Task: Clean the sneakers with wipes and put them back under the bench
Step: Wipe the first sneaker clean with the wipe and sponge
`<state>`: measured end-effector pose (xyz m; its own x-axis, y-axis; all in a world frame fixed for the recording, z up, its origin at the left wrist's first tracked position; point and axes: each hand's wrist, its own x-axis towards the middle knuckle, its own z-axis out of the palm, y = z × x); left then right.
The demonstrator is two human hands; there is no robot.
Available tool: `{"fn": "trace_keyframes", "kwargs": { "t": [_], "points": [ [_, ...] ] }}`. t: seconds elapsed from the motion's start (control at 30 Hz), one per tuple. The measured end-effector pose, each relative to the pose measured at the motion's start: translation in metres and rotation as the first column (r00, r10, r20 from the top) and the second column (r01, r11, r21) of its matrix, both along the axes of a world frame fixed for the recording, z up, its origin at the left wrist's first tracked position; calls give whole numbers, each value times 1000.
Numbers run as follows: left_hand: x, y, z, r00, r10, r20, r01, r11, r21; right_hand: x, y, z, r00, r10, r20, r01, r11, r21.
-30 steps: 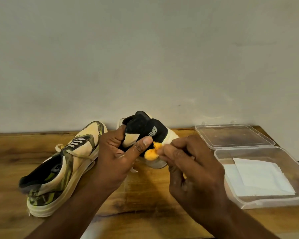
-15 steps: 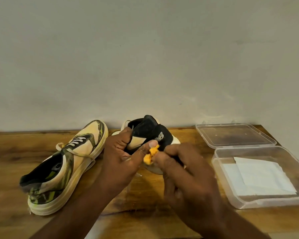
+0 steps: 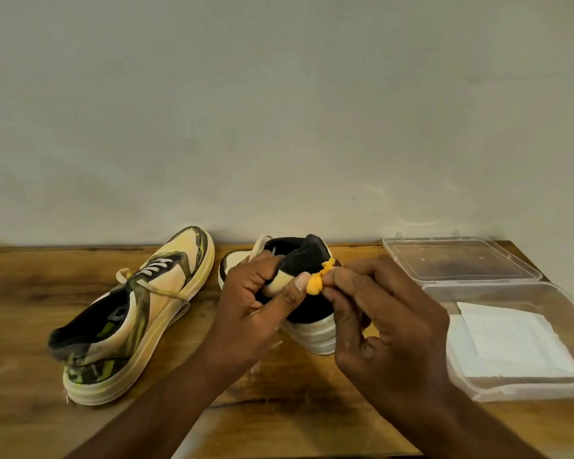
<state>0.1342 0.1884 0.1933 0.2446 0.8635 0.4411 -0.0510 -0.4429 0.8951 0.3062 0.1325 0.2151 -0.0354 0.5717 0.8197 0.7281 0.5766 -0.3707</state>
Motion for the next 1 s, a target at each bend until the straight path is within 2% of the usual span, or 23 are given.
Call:
{"fn": "trace_keyframes", "kwargs": {
  "t": [0.1, 0.27, 0.4, 0.5, 0.6, 0.7, 0.9, 1.0],
  "points": [
    [2, -2, 1, 999, -27, 36, 29, 998, -60, 4, 3, -2, 1000, 16, 9, -16, 1000, -7],
    [6, -3, 5, 996, -67, 58, 73, 993, -97, 9, 5, 2, 985, -27, -170, 1, 989, -148],
    [8, -7, 3, 995, -102, 11, 103, 993, -62, 13, 11, 3, 926, -87, -368, -12, 966, -258],
    [7, -8, 0, 997, -73, -23, 72, 997, -36, 7, 8, 5, 969, -43, -244, 2, 986, -167],
    [6, -7, -1, 996, -89, -11, 89, 996, -25, 1, 3, 4, 991, 43, -130, -53, 996, -70],
    [7, -9, 1, 995, -103, -7, 103, 995, 1, -3, 3, 1, 996, 47, -73, -50, 998, -41],
    [6, -9, 0, 994, -105, 18, 105, 994, -32, -5, 6, 3, 970, 14, -244, -56, 985, -165],
    [5, -9, 0, 991, -125, 39, 126, 991, -48, -1, 12, 4, 925, -45, -378, -45, 973, -227]
  ]
}}
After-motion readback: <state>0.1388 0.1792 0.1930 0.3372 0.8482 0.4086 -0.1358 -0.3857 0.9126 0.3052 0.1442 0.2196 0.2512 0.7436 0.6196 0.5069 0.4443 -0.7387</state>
